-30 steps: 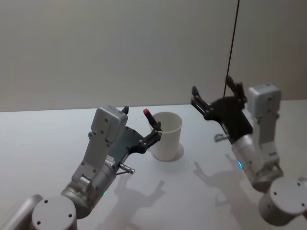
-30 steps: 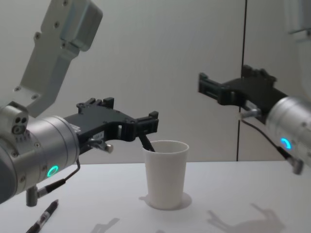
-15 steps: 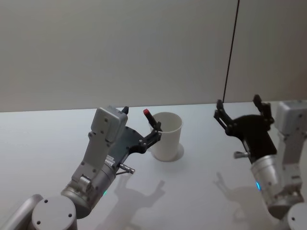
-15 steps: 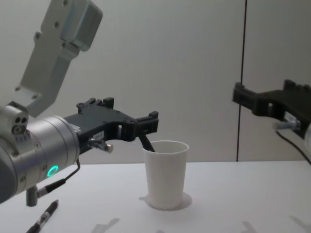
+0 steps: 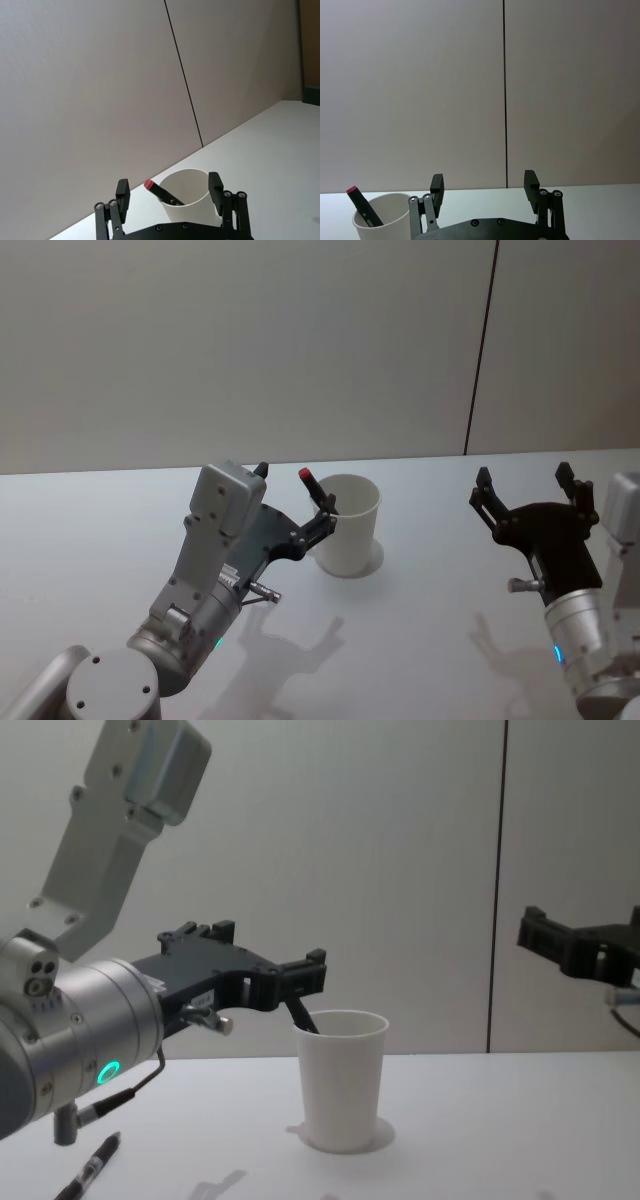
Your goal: Place the pen into the pen holder.
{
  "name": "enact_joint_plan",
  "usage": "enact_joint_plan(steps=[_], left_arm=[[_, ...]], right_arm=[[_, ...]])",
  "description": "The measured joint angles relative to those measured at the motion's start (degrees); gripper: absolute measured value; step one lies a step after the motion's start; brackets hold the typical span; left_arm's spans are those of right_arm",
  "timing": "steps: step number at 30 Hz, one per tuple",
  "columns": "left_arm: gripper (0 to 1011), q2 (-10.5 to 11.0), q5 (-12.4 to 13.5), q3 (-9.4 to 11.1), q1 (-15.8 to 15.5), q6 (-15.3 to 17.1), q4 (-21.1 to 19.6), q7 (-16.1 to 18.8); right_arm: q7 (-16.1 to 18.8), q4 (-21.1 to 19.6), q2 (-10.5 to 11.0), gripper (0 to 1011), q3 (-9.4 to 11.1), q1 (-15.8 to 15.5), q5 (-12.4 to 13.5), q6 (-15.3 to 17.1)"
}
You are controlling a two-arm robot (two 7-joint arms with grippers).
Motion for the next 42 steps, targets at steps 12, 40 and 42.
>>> enact_joint_plan(steps=[12,40,42], left_arm=[[1004,-0.11,0.29,-0.19,-0.09,1.24,0.01,0.00],[1003,-0.60,1.13,-3.23,-3.30,11.16,3.57,0.96],[1004,-0.59,1.03,-3.39,-3.43,11.51,3.77,0.95]], right_arm=[[-1.15,-1.44,0.42,1002,0.06,-1.26,0.47,0.61],[-1.84,-2.29,0.66,1002,0.10,-2.00,0.75,0.97],[-1.86,-2.30,0.67,1002,0.10,-2.01,0.75,0.98]])
